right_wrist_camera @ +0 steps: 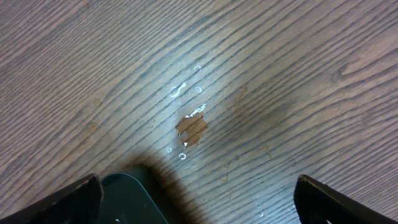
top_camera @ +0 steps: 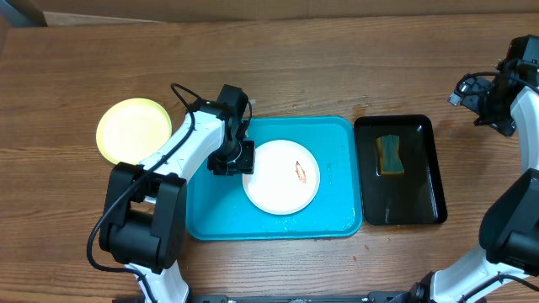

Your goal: Clean dirty plates on tray and stack at the side

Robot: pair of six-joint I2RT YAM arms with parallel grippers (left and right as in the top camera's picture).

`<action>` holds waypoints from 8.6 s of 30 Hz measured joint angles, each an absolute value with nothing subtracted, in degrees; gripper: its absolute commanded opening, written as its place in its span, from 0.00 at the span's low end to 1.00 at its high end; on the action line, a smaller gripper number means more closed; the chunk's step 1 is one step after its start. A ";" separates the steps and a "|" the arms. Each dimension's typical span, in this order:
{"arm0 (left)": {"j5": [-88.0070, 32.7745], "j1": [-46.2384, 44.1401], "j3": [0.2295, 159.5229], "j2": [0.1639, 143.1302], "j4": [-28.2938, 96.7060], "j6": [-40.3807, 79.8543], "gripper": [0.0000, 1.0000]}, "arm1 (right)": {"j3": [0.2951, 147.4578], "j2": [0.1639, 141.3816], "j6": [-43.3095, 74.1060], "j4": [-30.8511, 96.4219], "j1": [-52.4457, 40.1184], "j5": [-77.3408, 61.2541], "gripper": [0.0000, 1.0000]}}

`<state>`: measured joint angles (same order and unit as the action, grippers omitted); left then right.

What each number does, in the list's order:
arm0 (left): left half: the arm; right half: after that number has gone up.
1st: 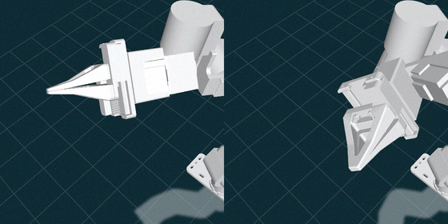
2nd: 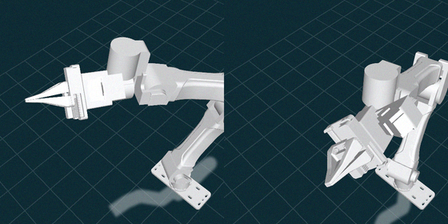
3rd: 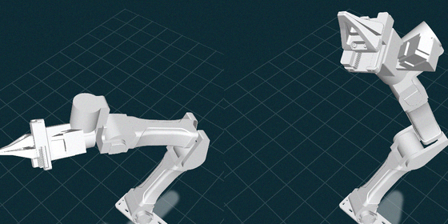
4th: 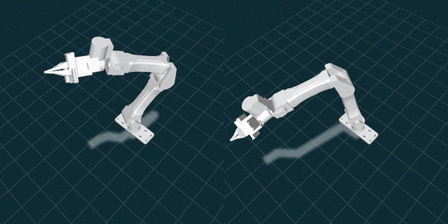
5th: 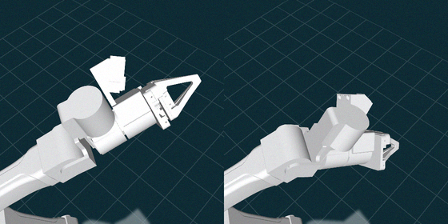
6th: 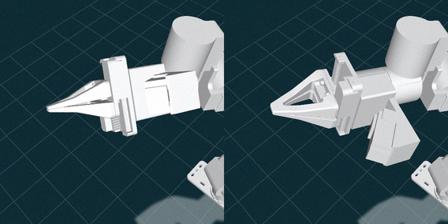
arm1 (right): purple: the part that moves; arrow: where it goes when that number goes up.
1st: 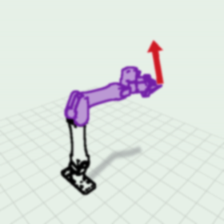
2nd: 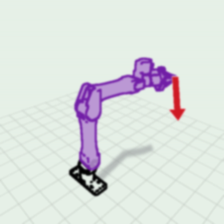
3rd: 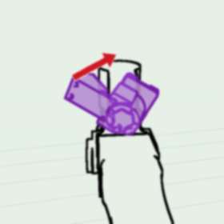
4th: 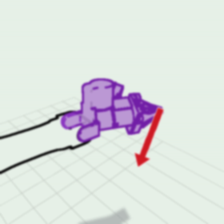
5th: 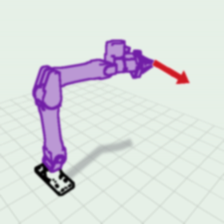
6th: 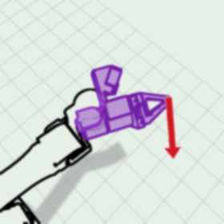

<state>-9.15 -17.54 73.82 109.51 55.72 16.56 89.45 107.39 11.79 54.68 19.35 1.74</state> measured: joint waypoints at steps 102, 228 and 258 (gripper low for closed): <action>-13.69 -18.24 69.89 109.51 49.25 14.37 0.15 | 62.57 105.49 12.49 48.05 -0.51 -2.20 0.77; -13.06 -17.50 70.52 109.51 47.29 13.52 0.14 | 72.07 106.56 11.94 53.71 -0.99 0.91 0.60; -13.06 -17.50 70.52 109.51 47.29 13.52 0.19 | 68.77 106.56 11.97 49.47 -1.02 0.21 0.56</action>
